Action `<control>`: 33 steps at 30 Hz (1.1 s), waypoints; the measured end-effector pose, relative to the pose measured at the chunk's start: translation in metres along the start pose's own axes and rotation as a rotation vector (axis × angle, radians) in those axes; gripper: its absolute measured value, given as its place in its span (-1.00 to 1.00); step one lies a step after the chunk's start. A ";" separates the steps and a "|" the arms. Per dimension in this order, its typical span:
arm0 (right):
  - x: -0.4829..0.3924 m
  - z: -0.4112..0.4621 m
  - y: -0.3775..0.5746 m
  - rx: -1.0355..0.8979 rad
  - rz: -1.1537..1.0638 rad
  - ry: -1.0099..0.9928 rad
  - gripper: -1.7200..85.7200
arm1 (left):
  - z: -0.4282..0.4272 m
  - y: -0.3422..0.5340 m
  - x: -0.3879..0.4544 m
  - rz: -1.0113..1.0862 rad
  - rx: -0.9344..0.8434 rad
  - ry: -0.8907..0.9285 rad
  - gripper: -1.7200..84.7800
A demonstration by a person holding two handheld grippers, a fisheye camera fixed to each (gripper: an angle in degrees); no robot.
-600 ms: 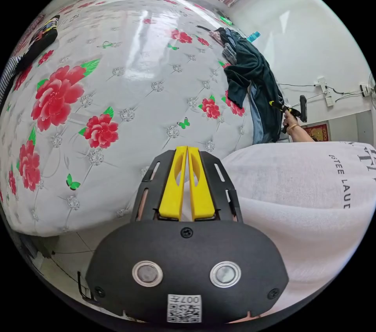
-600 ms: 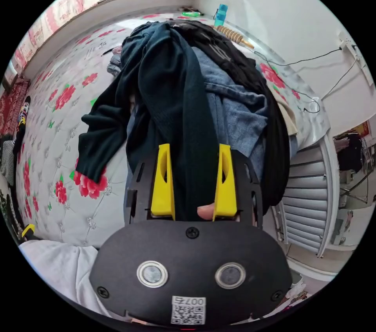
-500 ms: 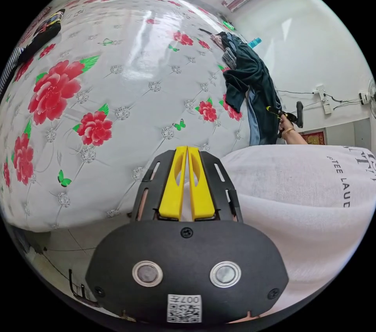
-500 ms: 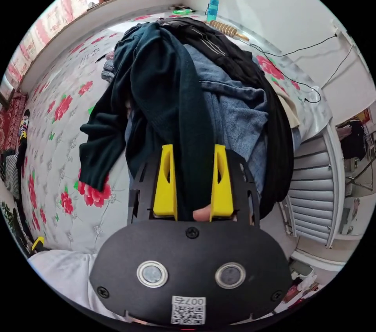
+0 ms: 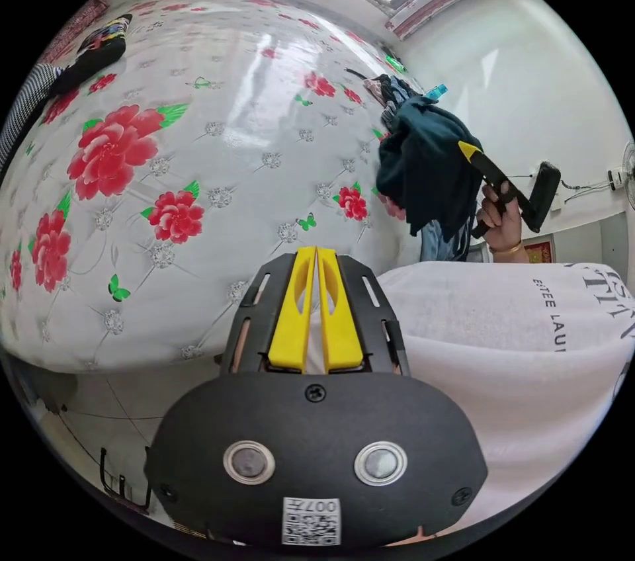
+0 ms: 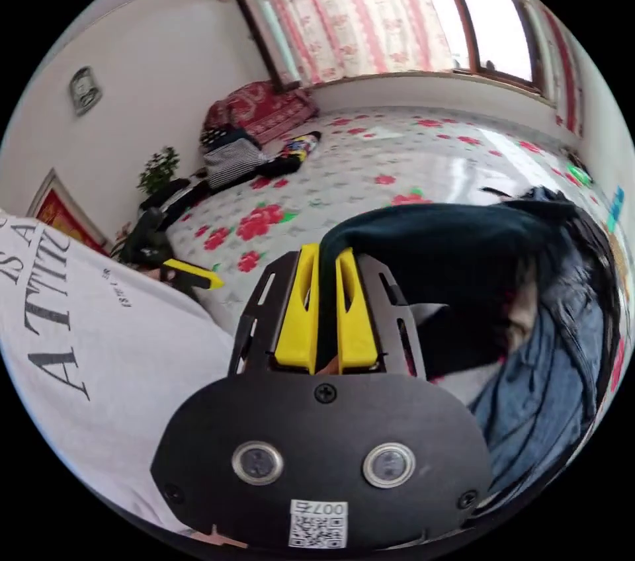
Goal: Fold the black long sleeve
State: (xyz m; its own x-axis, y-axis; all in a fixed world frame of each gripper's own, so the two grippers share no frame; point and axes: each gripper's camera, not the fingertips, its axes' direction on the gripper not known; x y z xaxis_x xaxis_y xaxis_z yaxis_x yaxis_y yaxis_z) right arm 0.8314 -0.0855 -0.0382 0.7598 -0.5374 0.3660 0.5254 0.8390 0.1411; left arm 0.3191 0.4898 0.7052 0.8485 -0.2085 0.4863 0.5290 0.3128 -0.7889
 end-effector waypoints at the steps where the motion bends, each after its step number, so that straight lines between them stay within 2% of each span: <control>1: -0.014 0.009 -0.007 -0.021 -0.062 -0.062 -0.93 | -0.006 0.003 -0.004 -0.019 0.026 -0.005 -0.98; 4: -0.088 0.050 -0.025 -0.155 -0.390 -0.381 -0.92 | -0.021 0.015 -0.024 -0.103 0.094 -0.021 -0.98; 5: -0.113 0.066 -0.026 -0.253 -0.540 -0.481 -0.92 | -0.023 0.018 -0.030 -0.133 0.095 -0.034 -0.98; 7: -0.126 0.078 -0.033 -0.342 -0.608 -0.514 -0.90 | -0.029 0.034 -0.051 -0.218 0.059 -0.089 -0.98; 10: -0.104 0.088 -0.042 -0.334 -0.500 -0.541 -0.86 | -0.044 0.062 -0.074 -0.316 0.097 -0.130 -0.98; 13: -0.059 0.084 -0.042 -0.226 -0.287 -0.562 -0.81 | -0.061 0.083 -0.092 -0.396 0.162 -0.118 -0.98; 17: 0.036 0.061 -0.030 -0.061 0.098 -0.320 -0.73 | -0.071 0.078 -0.102 -0.377 0.174 -0.151 -0.96; 19: 0.075 0.049 -0.023 -0.008 0.240 -0.190 -0.70 | -0.067 0.054 -0.103 -0.304 0.144 -0.179 -0.91; 21: 0.116 0.045 -0.020 -0.026 0.360 -0.027 -0.67 | -0.059 0.029 -0.101 -0.237 0.127 -0.177 -0.87; 23: 0.142 0.052 -0.021 -0.066 0.445 0.035 -0.66 | -0.047 0.001 -0.099 -0.177 0.110 -0.134 -0.84; 27: 0.181 0.092 -0.026 -0.152 0.598 -0.031 -0.66 | -0.012 -0.064 -0.096 -0.072 0.053 -0.008 -0.81; 31: 0.184 0.140 -0.027 -0.335 0.618 -0.004 -0.72 | 0.026 -0.105 -0.088 0.007 -0.064 0.005 -0.78; 33: 0.176 0.132 -0.032 -0.300 0.581 0.048 -0.79 | 0.030 -0.112 -0.085 0.027 -0.071 0.005 -0.78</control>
State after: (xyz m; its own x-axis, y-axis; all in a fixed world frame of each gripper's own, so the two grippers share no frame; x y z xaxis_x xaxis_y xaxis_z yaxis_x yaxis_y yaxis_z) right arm 0.8974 -0.1958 0.1429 0.9648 -0.0131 0.2627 0.1032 0.9375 -0.3323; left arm 0.1882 0.5004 0.7637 0.8621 -0.2058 0.4630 0.5038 0.2520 -0.8262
